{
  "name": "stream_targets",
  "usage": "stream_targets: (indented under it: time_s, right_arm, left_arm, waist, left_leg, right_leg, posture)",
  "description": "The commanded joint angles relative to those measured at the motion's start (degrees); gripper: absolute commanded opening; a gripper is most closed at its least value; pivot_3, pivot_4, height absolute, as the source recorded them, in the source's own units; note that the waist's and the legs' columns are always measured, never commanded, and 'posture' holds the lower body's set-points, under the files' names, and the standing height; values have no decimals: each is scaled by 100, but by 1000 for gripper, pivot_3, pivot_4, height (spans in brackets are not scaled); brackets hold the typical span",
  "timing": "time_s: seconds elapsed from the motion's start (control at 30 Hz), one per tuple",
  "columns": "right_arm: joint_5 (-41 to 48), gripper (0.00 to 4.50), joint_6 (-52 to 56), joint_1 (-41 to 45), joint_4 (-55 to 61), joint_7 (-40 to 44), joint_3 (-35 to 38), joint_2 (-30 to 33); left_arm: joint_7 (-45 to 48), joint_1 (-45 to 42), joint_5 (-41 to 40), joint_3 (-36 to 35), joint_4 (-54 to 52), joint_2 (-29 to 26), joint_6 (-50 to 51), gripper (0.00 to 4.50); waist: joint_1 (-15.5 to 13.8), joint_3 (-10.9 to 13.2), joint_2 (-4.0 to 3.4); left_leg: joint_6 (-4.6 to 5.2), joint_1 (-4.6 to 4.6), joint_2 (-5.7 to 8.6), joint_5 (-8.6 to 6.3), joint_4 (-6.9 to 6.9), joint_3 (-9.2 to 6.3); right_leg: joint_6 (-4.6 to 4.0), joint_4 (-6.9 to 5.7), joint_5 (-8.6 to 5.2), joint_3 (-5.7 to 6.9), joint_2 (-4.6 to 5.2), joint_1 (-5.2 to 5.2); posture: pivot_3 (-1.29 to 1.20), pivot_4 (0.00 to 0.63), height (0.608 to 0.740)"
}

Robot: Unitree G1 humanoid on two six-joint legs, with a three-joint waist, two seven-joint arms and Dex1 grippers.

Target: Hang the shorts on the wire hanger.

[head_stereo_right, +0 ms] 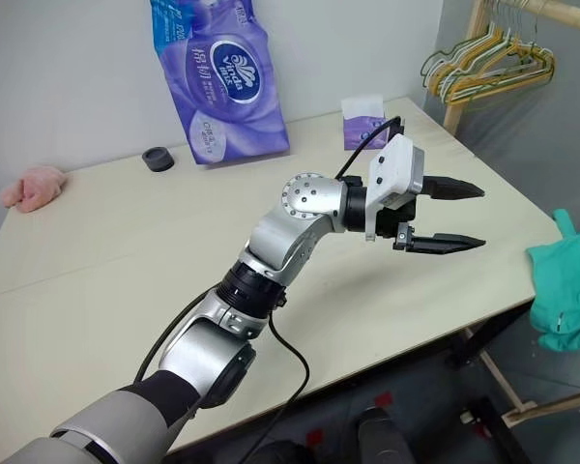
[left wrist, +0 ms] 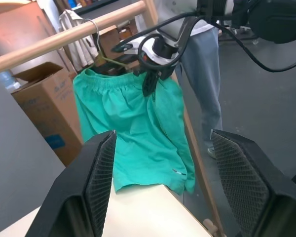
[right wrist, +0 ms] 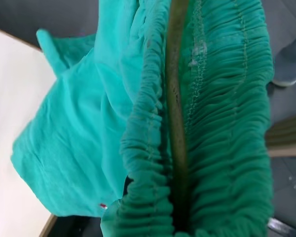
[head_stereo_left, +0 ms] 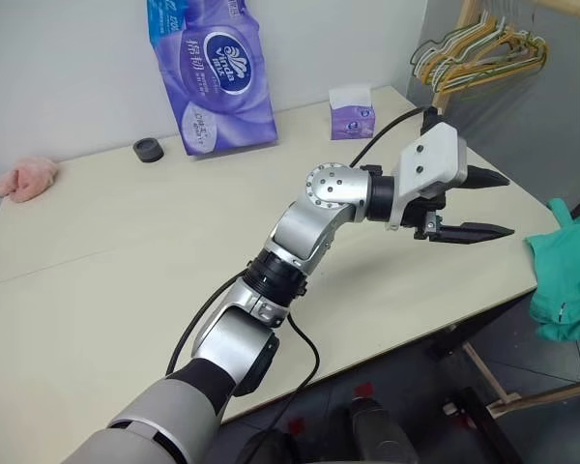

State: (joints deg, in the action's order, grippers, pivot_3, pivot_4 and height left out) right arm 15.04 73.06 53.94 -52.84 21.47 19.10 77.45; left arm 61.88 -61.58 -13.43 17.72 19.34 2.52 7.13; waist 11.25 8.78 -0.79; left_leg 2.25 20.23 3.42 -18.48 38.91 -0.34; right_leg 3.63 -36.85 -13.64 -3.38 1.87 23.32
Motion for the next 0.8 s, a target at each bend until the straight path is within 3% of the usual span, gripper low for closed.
stream_targets:
  time_s: [0.03, 0.27, 0.4, 0.73, 0.8]
  right_arm:
    - [-71, 0, -27, 153, 33, 115, 19, 226]
    - [-111, 0, -182, 242, 110, 120, 105, 240]
    - [-42, 1092, 39, 302, 415, 24, 230, 237]
    - [10, 4483, 697, 167, 1752, -314, 799, -16]
    - [-47, 4483, 627, -82, 2381, -369, 854, -48]
  left_arm:
    - [13, -261, -57, -115, 30, 103, -170, 3229]
    - [150, -358, -248, -194, 113, 269, -180, 3229]
    - [100, -453, -310, -262, 214, 367, -215, 3277]
    - [84, -524, -265, -310, 391, 407, -294, 3277]
    - [62, -508, -245, -318, 398, 377, -295, 3277]
  waist:
    - [2, 3, 5]
    - [29, 5, 7]
    - [50, 6, 7]
    - [153, 5, 6]
    - [155, 5, 5]
  left_leg:
    - [2, -2, 0, -1, 0, 5]
    - [28, -28, 2, -20, 0, 67]
    - [30, -31, 2, -22, 0, 73]
    - [28, -30, 2, -25, -1, 74]
    - [28, -31, 1, -25, -1, 74]
  right_leg:
    - [3, 0, 0, -4, 0, 0]
    - [35, 0, -1, -63, 0, 0]
    - [38, 0, -1, -69, -1, 0]
    - [43, 2, -3, -72, -2, 1]
    - [44, 0, -3, -73, -2, 1]
  posture:
    - [-291, 172, 740]
    - [-302, 165, 740]
    - [-306, 161, 740]
    - [-308, 145, 740]
    - [-308, 142, 740]
